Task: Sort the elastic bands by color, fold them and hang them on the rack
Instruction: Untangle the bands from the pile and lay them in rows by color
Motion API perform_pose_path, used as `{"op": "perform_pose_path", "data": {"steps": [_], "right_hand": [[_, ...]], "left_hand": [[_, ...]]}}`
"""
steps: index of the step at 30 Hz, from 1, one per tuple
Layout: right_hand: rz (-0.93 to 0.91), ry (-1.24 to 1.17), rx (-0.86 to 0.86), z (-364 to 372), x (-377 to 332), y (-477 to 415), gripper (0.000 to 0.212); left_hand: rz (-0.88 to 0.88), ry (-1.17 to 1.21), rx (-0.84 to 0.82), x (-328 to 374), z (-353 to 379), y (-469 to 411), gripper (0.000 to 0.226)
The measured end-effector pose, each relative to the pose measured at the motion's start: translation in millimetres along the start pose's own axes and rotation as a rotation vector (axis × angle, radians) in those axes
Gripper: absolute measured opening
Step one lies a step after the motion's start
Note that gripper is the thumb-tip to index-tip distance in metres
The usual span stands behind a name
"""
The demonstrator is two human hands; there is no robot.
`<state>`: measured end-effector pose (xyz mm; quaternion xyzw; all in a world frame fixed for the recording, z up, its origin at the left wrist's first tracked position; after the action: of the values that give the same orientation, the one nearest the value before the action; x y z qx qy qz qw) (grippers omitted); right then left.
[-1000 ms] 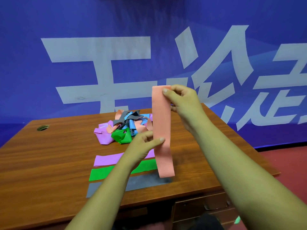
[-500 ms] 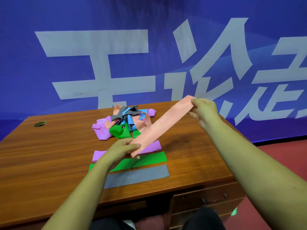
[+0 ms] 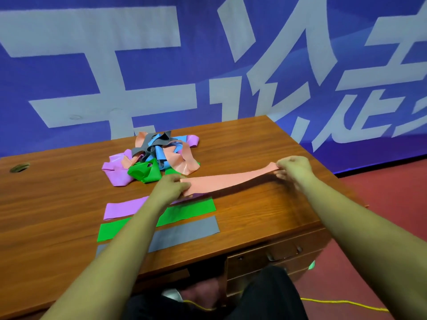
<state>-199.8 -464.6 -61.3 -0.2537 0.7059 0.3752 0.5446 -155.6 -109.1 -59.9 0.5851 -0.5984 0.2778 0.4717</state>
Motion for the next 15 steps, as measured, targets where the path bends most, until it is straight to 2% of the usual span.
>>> {"op": "perform_pose_path", "data": {"steps": [5, 11, 15], "right_hand": [[-0.082, 0.138, 0.081, -29.1, 7.2, -33.3, 0.018], [-0.162, 0.356, 0.187, -59.1, 17.5, -67.8, 0.008], [-0.284, 0.556, 0.187, -57.2, 26.7, -76.5, 0.012]], "left_hand": [[0.059, -0.217, 0.009, 13.6, 41.8, -31.7, 0.009], [0.119, -0.338, 0.083, 21.4, 80.6, -64.5, 0.009], [0.161, -0.467, 0.115, 17.1, 93.5, -75.2, 0.009]]}}
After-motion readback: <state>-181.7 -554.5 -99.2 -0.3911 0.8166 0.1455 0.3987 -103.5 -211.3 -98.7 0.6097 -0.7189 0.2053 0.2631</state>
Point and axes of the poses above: each hand's wrist, its own y-axis away from the middle knuckle, its own z-axis out of the palm, x = y × z, the point moved 5 cm from there along -y, towards the middle knuckle, and after that the axes turned 1 degree about -x, right-handed, at the moved point
